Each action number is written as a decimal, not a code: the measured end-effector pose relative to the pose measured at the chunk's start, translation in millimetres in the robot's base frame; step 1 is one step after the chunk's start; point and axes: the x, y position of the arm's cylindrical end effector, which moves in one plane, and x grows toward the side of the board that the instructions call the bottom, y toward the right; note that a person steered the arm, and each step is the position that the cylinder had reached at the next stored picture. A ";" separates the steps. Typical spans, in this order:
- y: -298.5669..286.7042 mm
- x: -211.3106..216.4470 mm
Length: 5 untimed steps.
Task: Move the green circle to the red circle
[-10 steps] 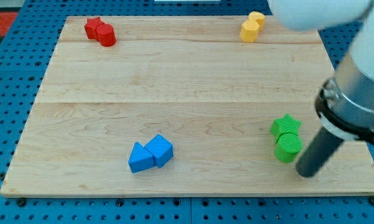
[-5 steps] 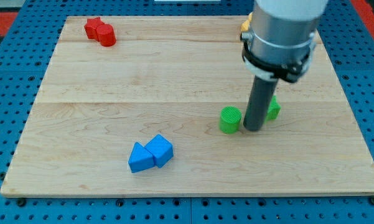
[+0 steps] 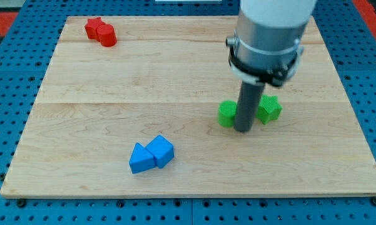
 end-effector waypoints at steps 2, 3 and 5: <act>-109.1 -135.3; -90.0 -106.2; -173.6 -168.0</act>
